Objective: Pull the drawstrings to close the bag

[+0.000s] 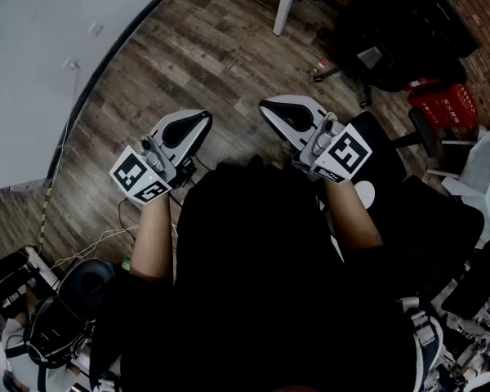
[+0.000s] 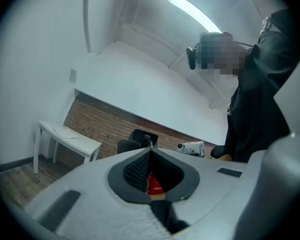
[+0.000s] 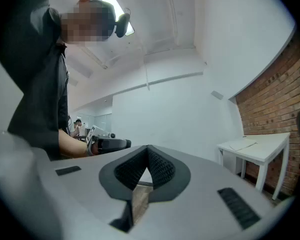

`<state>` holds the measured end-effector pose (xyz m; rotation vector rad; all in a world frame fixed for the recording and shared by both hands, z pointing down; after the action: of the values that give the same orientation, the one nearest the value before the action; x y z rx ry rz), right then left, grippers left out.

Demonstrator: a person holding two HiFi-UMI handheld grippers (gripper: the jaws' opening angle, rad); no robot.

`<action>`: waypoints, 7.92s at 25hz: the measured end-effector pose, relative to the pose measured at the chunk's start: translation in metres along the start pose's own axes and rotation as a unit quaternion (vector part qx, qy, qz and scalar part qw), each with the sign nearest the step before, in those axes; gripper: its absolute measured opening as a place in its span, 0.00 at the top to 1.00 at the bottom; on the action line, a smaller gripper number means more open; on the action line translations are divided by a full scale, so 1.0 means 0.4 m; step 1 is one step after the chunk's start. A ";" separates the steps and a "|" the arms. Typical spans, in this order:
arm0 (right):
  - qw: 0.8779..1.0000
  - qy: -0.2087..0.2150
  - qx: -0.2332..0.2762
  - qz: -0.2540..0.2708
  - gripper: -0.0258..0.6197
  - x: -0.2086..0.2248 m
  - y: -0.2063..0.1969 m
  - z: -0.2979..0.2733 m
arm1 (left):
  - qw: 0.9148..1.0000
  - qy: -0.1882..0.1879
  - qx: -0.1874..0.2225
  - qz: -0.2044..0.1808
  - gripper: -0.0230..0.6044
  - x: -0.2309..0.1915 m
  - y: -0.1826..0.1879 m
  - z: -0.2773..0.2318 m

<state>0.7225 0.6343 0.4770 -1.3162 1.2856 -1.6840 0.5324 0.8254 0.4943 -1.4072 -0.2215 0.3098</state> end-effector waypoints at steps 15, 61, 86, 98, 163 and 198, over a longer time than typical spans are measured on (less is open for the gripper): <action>1.000 -0.030 0.001 -0.004 0.95 0.027 0.008 0.044 | 0.999 0.034 -0.012 -0.009 0.94 -0.002 -0.018 -0.026; 0.996 -0.048 -0.058 -0.052 0.95 0.610 0.136 -0.380 | 0.989 0.108 0.013 0.098 0.94 -0.704 -0.171 -0.133; 0.999 -0.049 -0.002 -0.024 0.95 1.168 0.337 -0.664 | 0.987 0.132 -0.021 0.094 0.94 -1.182 -0.196 -0.329; 0.999 -0.041 0.016 -0.026 0.95 1.586 0.520 -0.672 | 0.992 0.103 -0.055 0.045 0.94 -1.506 -0.117 -0.683; 0.875 -0.453 -0.093 -0.146 0.53 2.476 0.485 -0.634 | 0.877 -0.327 -0.321 -0.144 0.65 -2.953 -0.548 -1.776; 0.847 -0.472 -0.179 -0.167 0.53 2.549 0.349 -0.592 | 0.737 -0.454 -0.448 -0.225 0.88 -2.967 -0.686 -1.865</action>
<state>0.1829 -0.2515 0.6760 -2.2897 0.7804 -0.7199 -0.3118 -0.3102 0.6881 -1.9644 -1.6944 0.4981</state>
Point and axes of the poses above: the fingertips, and each gripper's own axes: z backward along the fingers, x to its right, y out of its top, the point moved 10 cm from there along z, backward along the fingers, and after that the axes turned 15 degrees about -z, right-handed, at the moved point
